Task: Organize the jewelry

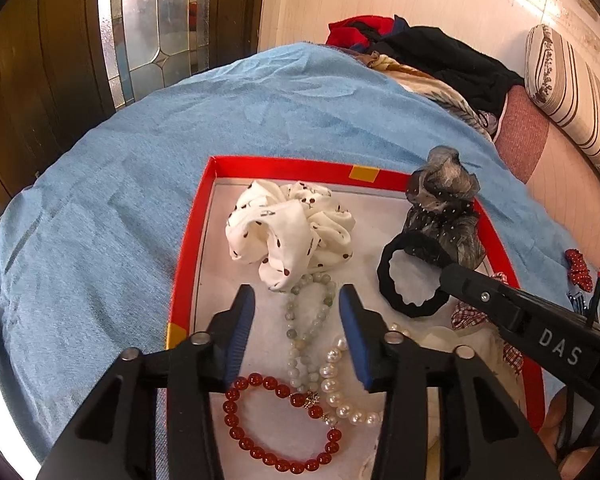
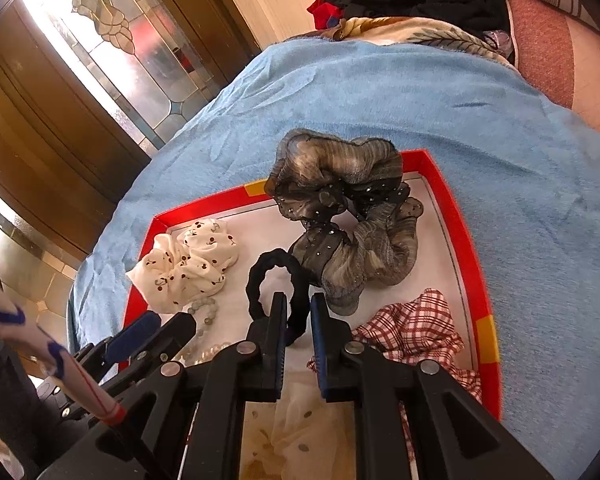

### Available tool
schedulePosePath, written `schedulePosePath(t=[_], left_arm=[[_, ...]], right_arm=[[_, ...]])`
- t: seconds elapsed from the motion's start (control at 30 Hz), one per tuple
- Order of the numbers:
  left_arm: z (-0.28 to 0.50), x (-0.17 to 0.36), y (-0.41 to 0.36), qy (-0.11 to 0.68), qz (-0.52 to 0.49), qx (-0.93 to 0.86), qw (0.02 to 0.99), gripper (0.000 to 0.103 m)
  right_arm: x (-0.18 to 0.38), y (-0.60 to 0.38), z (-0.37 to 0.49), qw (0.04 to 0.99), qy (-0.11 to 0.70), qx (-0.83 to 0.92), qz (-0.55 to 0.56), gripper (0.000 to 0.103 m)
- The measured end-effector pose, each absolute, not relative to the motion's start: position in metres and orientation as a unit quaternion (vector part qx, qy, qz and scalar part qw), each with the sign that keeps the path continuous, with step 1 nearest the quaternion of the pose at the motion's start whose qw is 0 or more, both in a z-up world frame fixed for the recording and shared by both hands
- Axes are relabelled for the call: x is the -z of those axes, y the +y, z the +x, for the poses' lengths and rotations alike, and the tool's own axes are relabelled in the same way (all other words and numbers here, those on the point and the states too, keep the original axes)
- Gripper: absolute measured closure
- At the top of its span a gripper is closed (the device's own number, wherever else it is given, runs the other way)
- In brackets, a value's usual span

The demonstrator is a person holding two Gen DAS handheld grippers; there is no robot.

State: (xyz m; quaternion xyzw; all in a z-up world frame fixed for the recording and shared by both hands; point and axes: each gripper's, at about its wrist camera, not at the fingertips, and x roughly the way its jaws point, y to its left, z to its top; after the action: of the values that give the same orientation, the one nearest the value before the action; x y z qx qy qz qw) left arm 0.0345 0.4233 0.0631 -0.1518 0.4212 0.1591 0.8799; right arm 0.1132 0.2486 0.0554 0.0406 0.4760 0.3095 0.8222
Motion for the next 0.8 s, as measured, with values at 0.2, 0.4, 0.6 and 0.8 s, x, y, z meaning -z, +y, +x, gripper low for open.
schedulePosePath(t=[0.2,0.4,0.6,0.8], left_arm=[[0.032,-0.070,0.422,0.413,-0.157,-0.162,0.882,0.053],[0.033,-0.074,0.414,0.414,-0.153,-0.161,0.883,0.052],[0.030,-0.081,0.410,0.409,-0.145,-0.165,0.886,0.047],[0.028,-0.081,0.407,0.410,-0.143,-0.164,0.886,0.046]], right_arm=[[-0.067,0.231,0.103,0.825,0.468,-0.312,0.052,0.088],[-0.071,0.217,0.095,0.827,0.469,-0.307,0.052,0.087],[-0.074,0.197,0.087,0.828,0.469,-0.302,0.067,0.085],[-0.072,0.185,0.075,0.829,0.471,-0.295,0.064,0.083]])
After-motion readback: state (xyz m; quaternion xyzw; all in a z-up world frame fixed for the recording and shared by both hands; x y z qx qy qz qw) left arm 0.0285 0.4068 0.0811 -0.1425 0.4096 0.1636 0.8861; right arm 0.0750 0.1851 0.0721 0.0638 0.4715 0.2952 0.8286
